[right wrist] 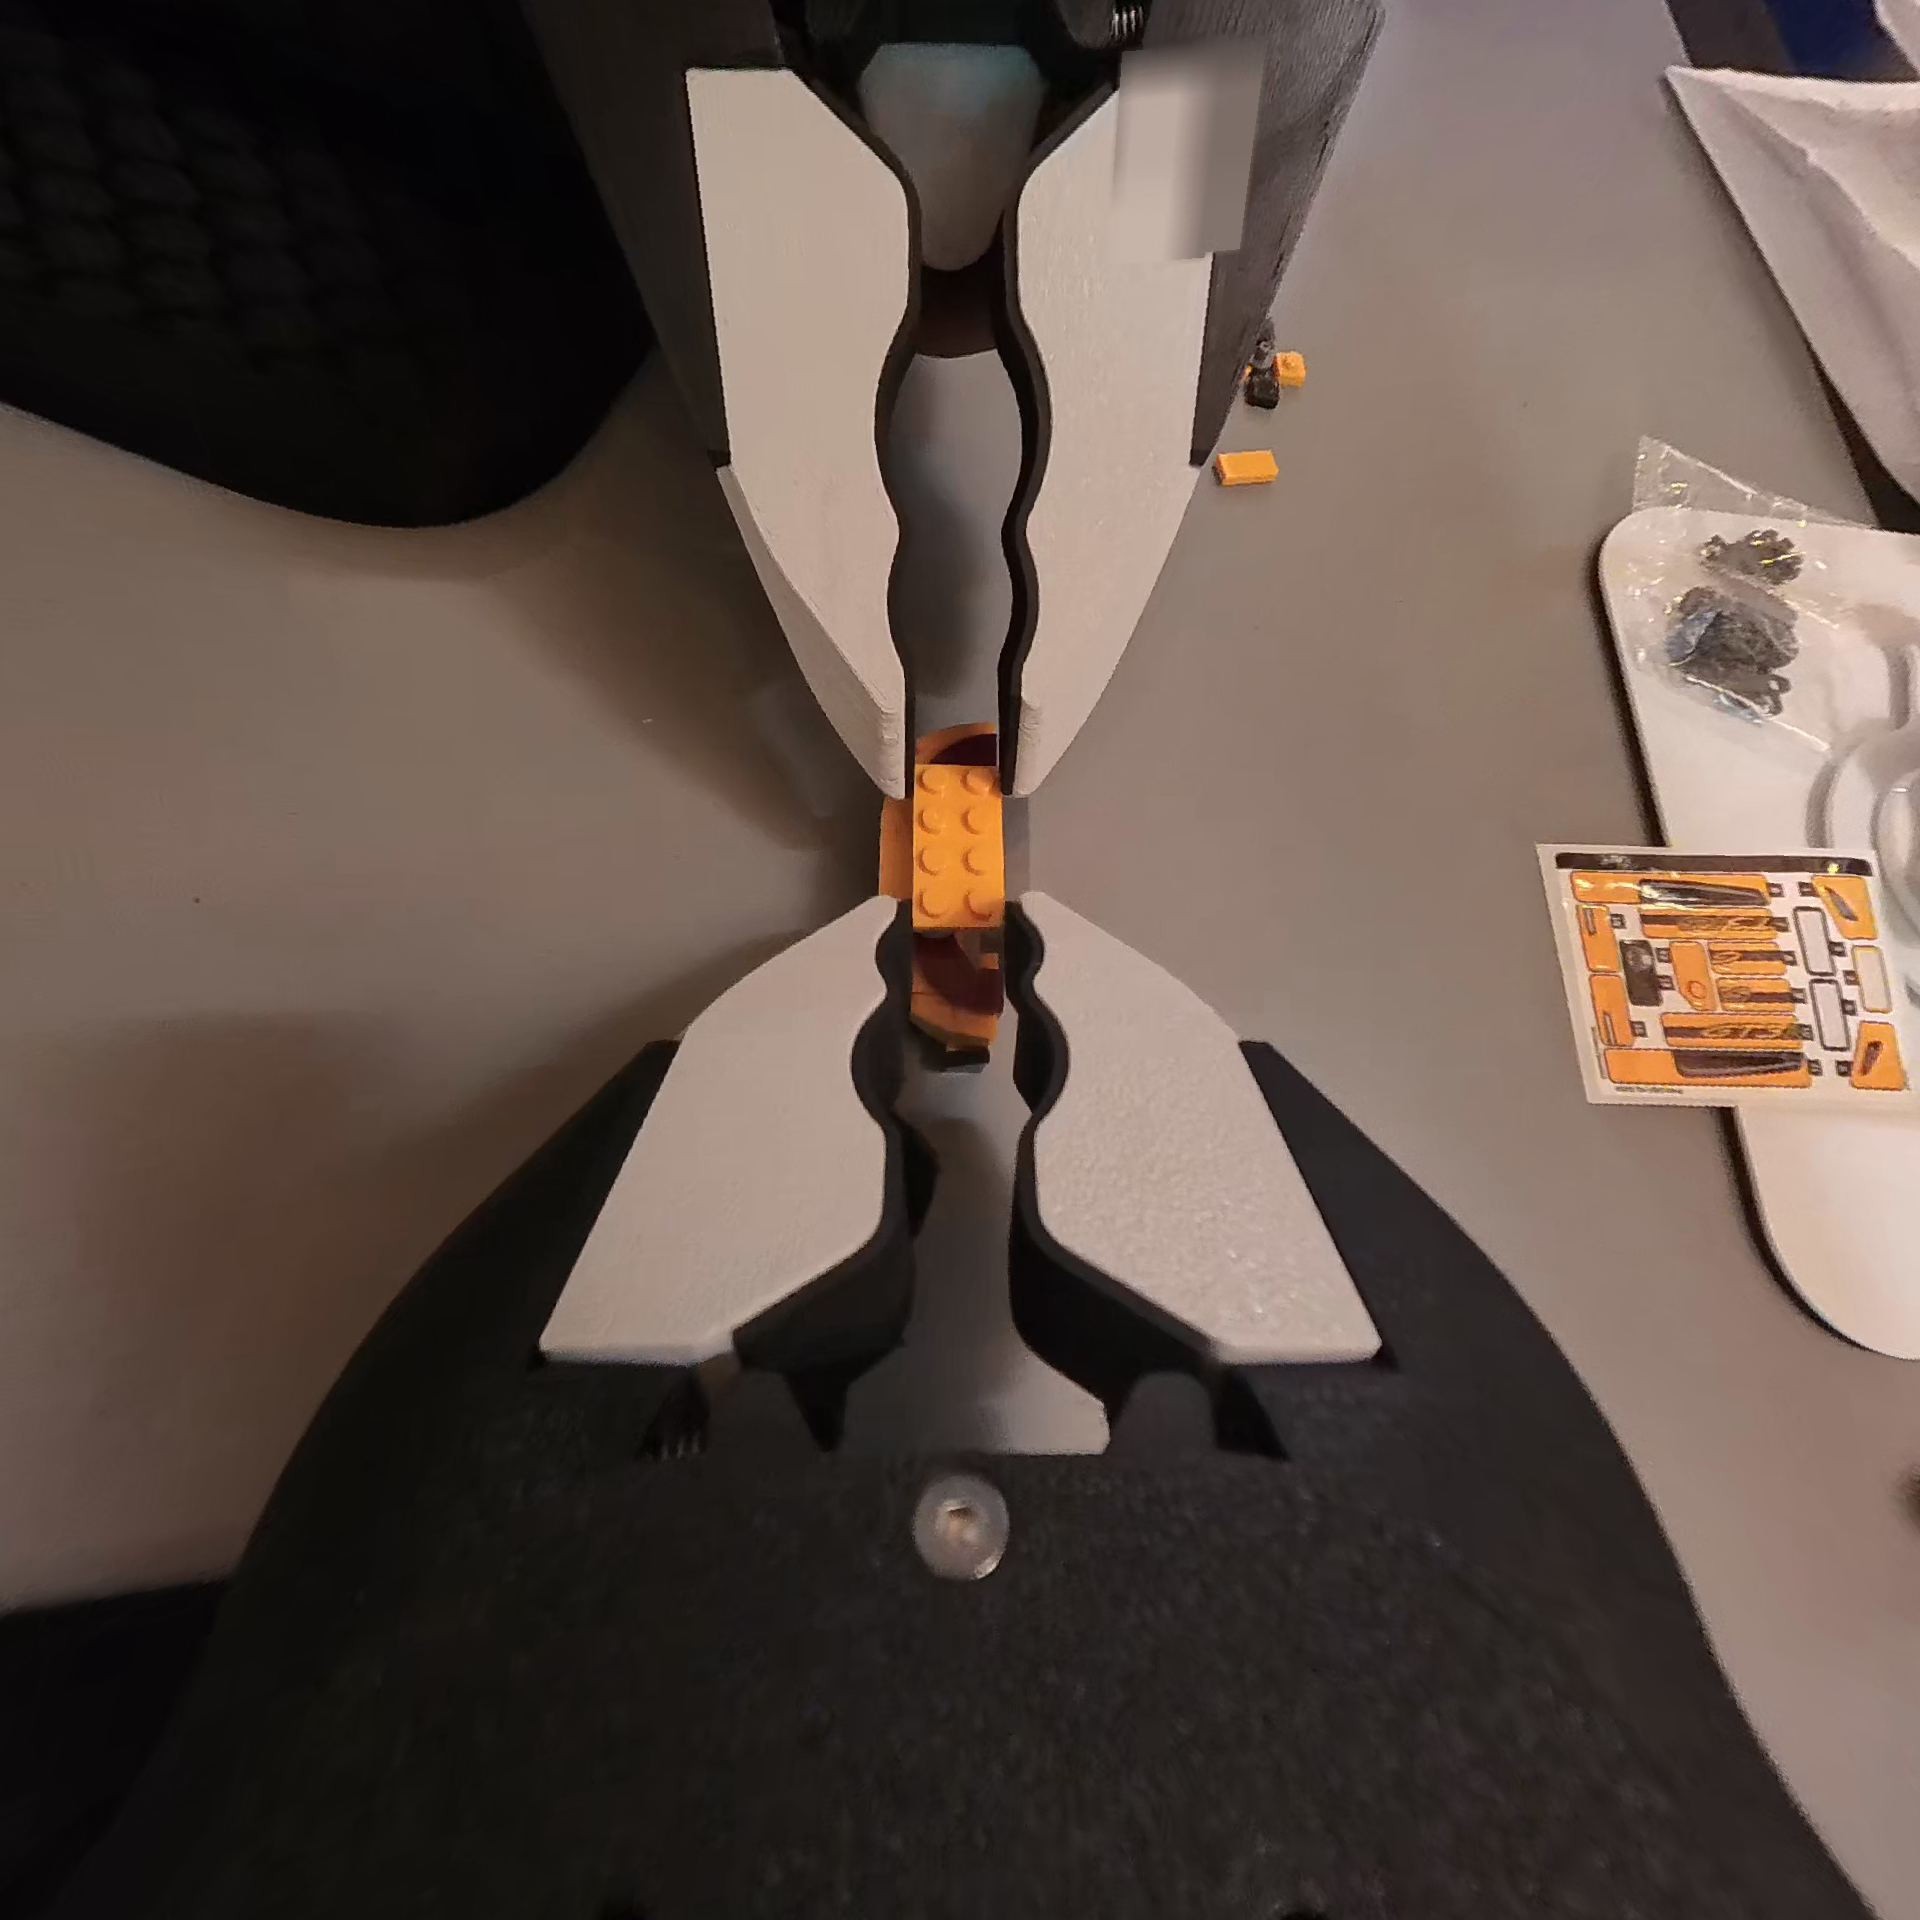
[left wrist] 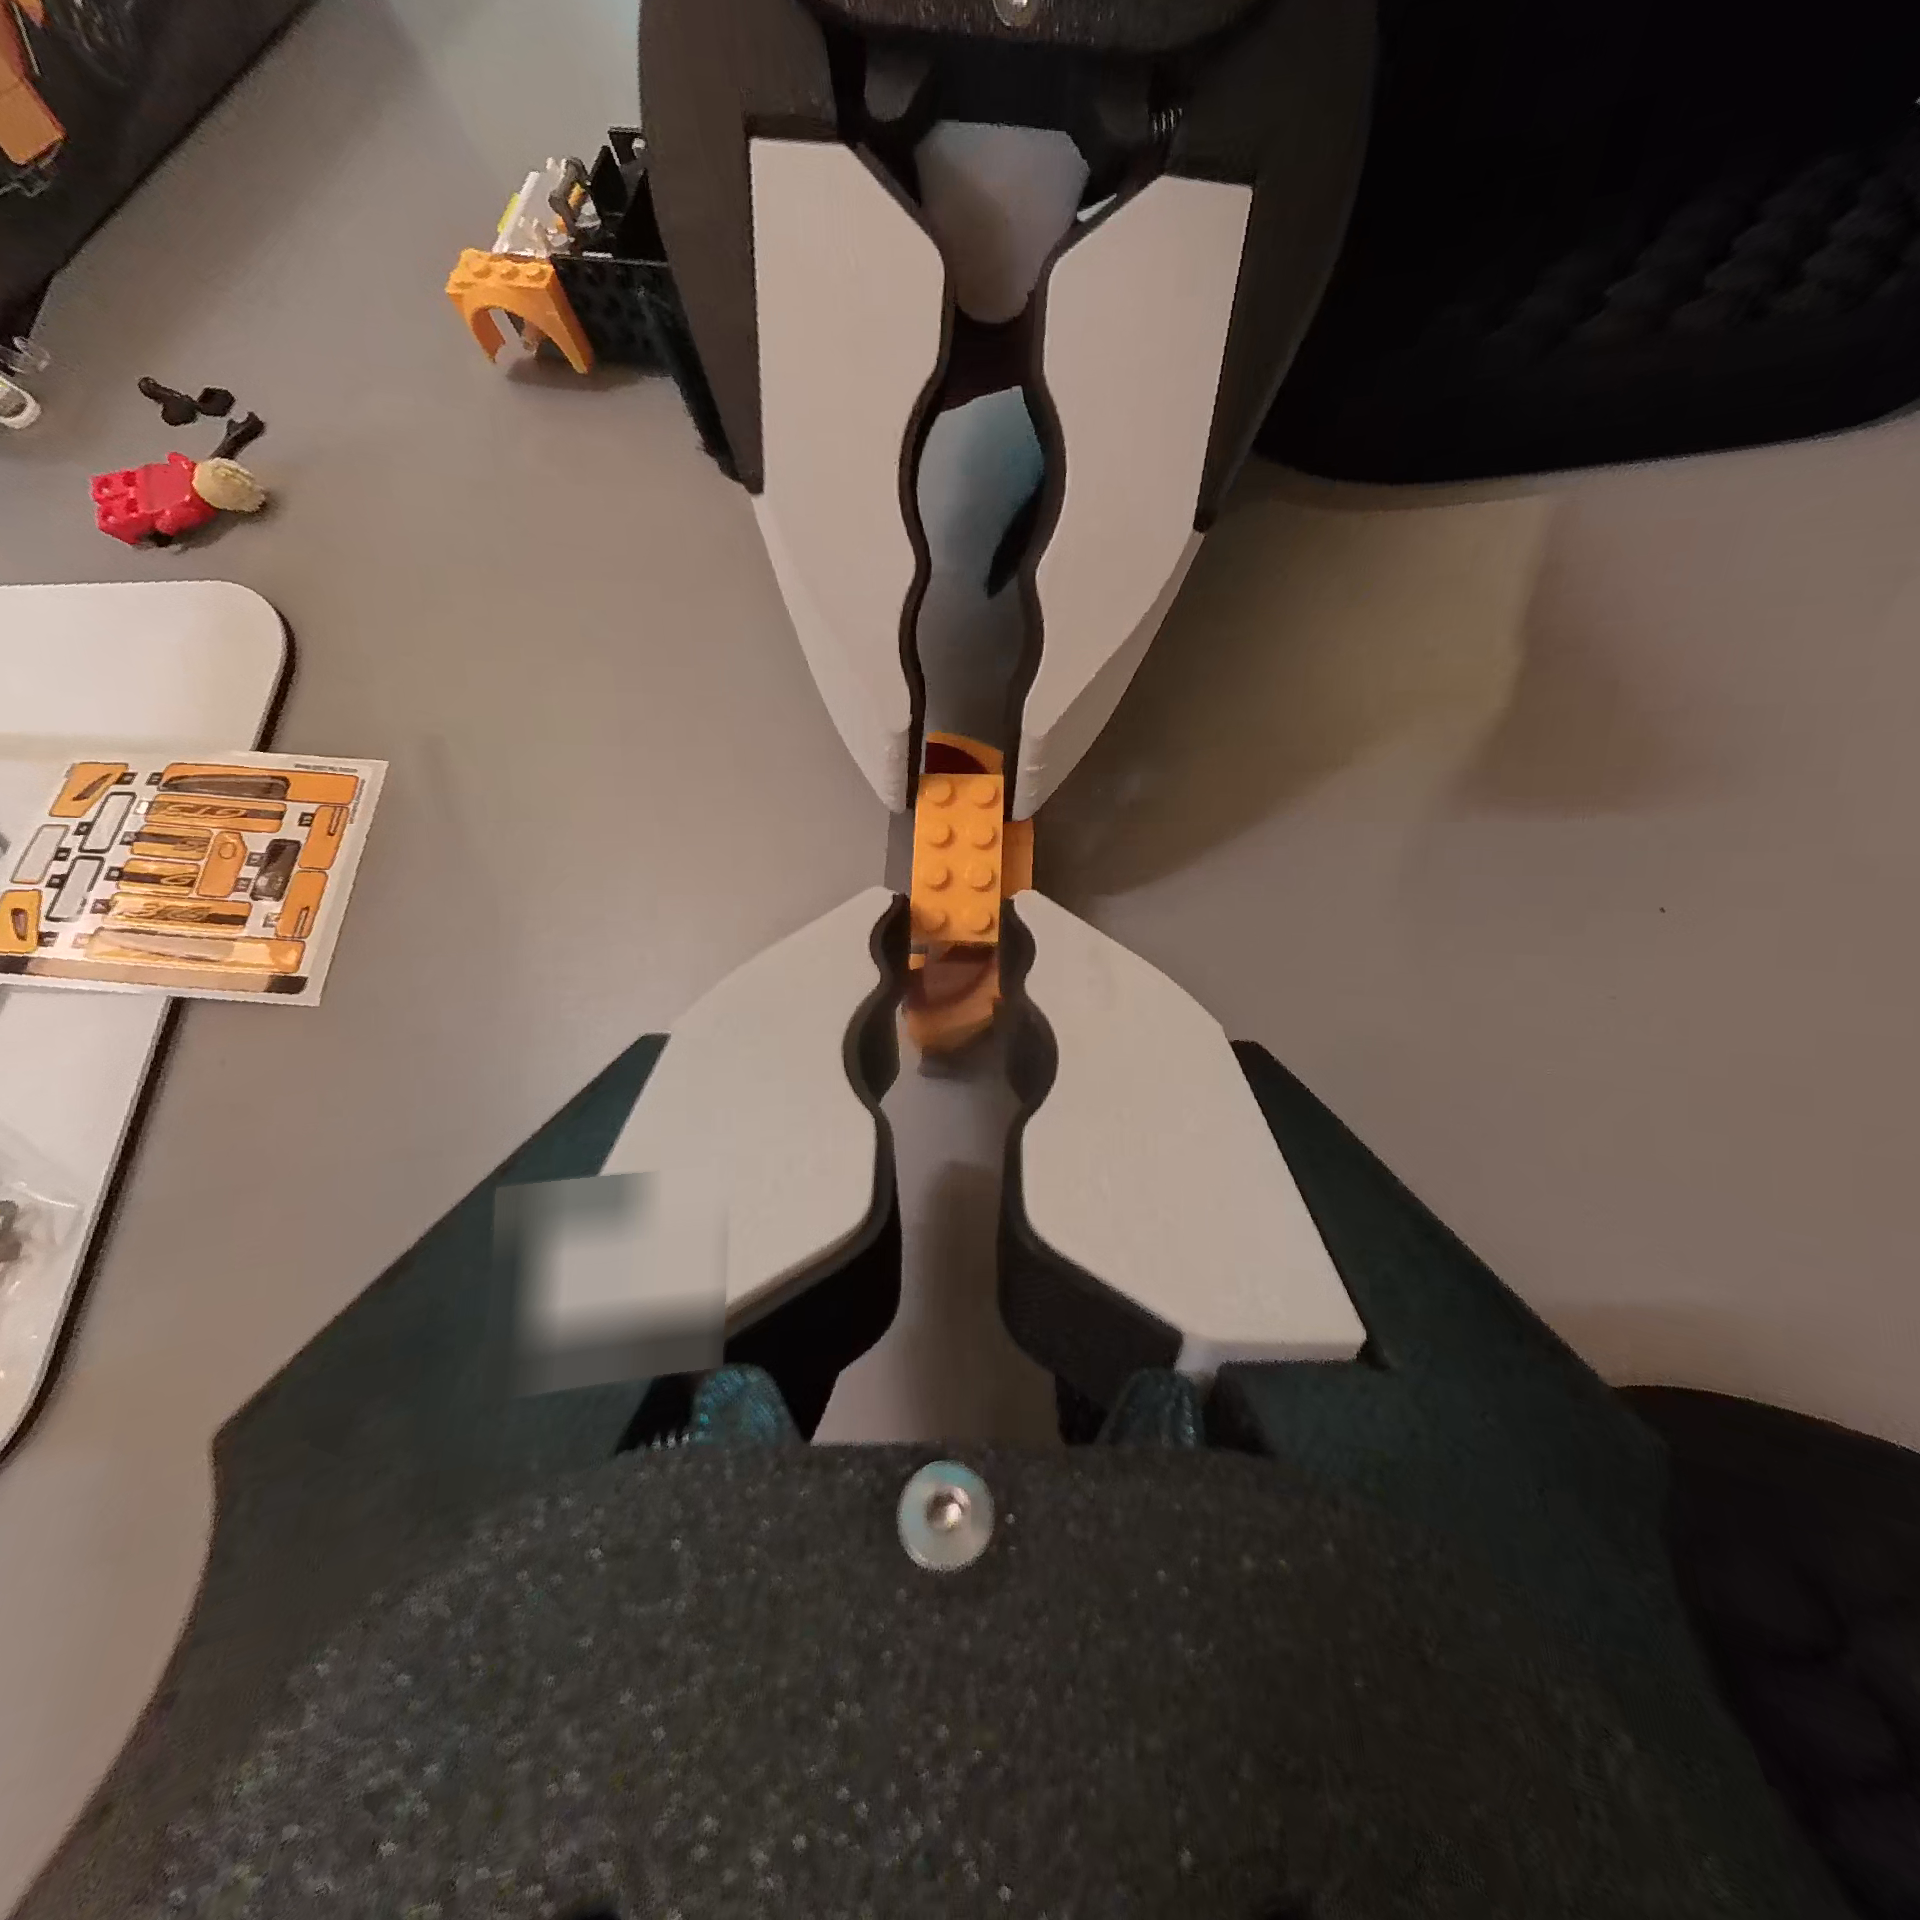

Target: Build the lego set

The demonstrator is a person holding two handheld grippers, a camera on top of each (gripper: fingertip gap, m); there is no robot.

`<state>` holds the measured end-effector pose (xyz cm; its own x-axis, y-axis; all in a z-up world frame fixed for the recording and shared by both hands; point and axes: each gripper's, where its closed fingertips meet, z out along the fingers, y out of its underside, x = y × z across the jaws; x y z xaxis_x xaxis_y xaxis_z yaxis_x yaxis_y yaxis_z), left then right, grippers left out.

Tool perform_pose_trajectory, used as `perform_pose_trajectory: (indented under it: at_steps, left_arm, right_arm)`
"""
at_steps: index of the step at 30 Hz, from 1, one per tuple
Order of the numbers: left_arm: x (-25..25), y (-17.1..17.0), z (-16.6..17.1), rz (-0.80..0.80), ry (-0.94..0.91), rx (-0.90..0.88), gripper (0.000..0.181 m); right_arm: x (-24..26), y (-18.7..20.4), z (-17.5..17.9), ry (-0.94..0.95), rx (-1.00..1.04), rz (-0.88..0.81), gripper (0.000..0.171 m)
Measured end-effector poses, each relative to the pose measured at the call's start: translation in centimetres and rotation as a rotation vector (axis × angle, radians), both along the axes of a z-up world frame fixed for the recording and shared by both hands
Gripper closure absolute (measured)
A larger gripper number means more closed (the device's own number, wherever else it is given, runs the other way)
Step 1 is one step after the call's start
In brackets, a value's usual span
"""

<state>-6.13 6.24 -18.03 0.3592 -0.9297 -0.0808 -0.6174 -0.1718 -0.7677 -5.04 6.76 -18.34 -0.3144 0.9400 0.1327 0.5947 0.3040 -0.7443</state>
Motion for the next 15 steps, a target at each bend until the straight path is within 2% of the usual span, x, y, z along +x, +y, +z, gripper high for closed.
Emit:
perform_pose_trajectory:
  at_steps: [8, 12, 15]
  left_arm:
    - [0.04, -0.04, 0.0, -0.001, -0.001, -0.004, 0.166]
    - [0.09, -0.11, -0.07, -0.006, 0.006, -0.003, 0.166]
    - [0.06, -0.12, -0.07, -0.007, 0.01, -0.004, 0.166]
  right_arm:
    - [0.07, -0.05, -0.15, -0.009, 0.02, 0.005, 0.155]
    - [0.14, -0.08, 0.11, 0.001, 0.073, 0.02, 0.144]
    - [0.19, -0.35, 0.48, -0.004, 0.185, 0.04, 0.135]
